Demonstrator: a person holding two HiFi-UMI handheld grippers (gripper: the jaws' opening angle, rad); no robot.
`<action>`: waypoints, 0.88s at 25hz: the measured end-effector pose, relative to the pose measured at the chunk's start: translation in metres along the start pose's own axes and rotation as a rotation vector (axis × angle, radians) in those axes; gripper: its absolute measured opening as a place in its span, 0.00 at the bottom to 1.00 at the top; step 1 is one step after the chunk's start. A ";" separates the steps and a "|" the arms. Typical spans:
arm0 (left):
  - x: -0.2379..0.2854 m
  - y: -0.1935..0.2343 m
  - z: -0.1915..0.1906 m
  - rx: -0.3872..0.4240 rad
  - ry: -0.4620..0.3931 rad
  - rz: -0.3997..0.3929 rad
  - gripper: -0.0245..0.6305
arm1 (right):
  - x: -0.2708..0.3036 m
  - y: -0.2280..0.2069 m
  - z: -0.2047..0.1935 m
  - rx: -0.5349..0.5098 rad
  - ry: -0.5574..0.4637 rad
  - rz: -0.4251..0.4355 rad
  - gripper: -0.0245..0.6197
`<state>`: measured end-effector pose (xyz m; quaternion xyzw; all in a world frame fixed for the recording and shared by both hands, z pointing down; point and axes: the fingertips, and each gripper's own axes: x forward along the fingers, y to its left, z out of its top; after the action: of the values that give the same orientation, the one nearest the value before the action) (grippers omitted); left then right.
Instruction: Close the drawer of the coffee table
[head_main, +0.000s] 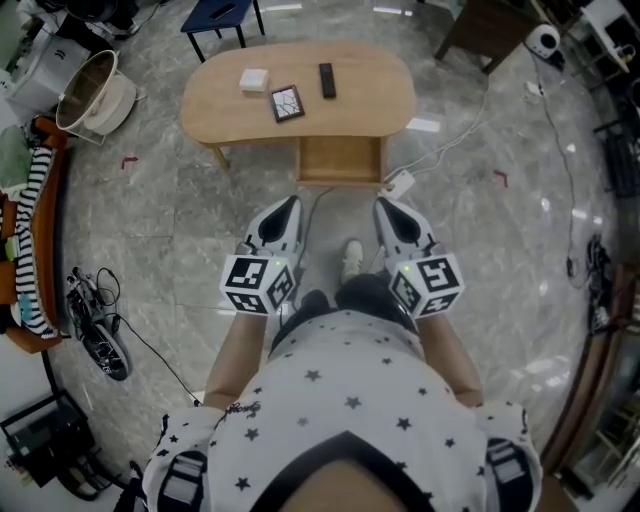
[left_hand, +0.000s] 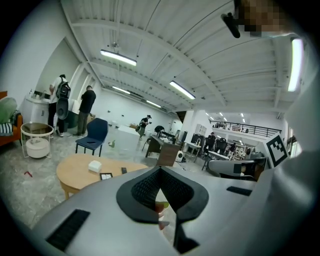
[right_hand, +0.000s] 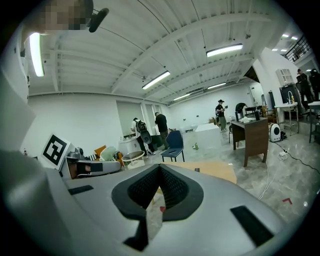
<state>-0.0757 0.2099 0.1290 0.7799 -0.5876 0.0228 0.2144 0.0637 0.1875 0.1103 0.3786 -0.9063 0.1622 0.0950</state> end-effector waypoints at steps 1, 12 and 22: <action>0.006 0.001 0.002 0.000 -0.002 0.005 0.05 | 0.004 -0.004 0.002 0.000 0.003 0.006 0.05; 0.059 0.016 0.010 -0.028 0.008 0.059 0.05 | 0.042 -0.060 0.009 0.013 0.050 0.038 0.05; 0.115 0.030 -0.001 -0.065 -0.005 0.135 0.05 | 0.070 -0.121 -0.004 -0.005 0.101 0.056 0.05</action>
<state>-0.0679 0.0998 0.1721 0.7313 -0.6397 0.0163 0.2361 0.1024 0.0632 0.1619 0.3442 -0.9110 0.1811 0.1369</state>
